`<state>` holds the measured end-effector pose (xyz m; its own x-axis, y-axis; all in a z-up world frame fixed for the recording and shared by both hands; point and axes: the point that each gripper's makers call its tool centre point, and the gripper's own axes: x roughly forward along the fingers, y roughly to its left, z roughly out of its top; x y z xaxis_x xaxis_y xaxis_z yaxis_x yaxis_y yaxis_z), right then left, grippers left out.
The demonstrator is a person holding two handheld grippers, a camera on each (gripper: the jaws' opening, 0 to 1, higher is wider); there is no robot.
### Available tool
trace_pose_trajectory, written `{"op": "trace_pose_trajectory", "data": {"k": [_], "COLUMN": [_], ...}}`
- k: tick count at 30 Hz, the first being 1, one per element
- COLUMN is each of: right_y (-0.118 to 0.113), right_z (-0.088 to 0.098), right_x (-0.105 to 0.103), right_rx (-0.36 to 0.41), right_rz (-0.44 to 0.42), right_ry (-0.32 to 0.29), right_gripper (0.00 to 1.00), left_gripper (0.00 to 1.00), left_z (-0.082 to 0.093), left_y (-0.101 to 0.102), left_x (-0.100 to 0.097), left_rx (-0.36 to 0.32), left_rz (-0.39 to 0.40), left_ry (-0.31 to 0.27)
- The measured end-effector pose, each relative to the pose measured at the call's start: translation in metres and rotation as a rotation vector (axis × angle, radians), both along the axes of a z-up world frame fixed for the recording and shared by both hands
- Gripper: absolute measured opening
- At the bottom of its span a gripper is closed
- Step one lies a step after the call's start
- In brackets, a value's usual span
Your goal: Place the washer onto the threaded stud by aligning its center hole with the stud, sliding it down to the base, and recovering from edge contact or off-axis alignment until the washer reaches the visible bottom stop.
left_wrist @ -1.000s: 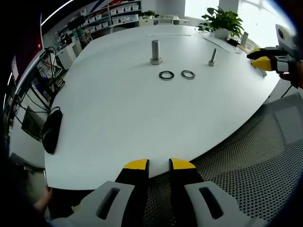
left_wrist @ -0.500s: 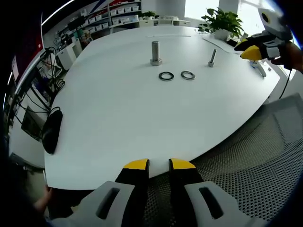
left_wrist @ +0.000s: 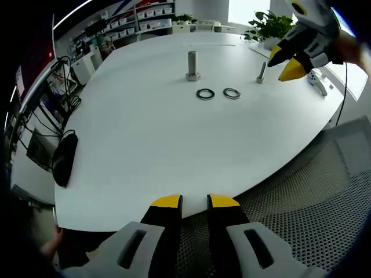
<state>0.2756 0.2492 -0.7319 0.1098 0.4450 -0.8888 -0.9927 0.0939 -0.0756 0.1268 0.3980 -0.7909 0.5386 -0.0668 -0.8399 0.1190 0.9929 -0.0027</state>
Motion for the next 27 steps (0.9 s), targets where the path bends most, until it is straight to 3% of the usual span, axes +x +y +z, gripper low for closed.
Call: {"op": "trace_pose_trajectory", "data": {"k": [5, 14, 19, 22, 27], "right_y": [0.008, 0.016, 0.017, 0.020, 0.023], "right_z": [0.000, 0.001, 0.003, 0.004, 0.003], "right_x": [0.013, 0.021, 0.025, 0.027, 0.028], "right_rx": [-0.032, -0.050, -0.057, -0.054, -0.059], "right_rz": [0.029, 0.062, 0.069, 0.074, 0.083], "right_ry": [-0.014, -0.024, -0.031, -0.034, -0.036], "right_gripper": [0.28, 0.28, 0.28, 0.28, 0.28], "left_gripper": [0.14, 0.10, 0.10, 0.12, 0.11], "left_z": [-0.001, 0.012, 0.023, 0.030, 0.026], "left_y": [0.000, 0.000, -0.010, -0.006, -0.007], "left_x": [0.000, 0.002, -0.001, 0.002, 0.002], "left_rx": [0.003, 0.011, 0.009, 0.083, 0.039], "left_rz": [-0.003, 0.012, 0.019, -0.011, 0.016], "left_ry": [0.004, -0.040, -0.090, -0.149, -0.148]}}
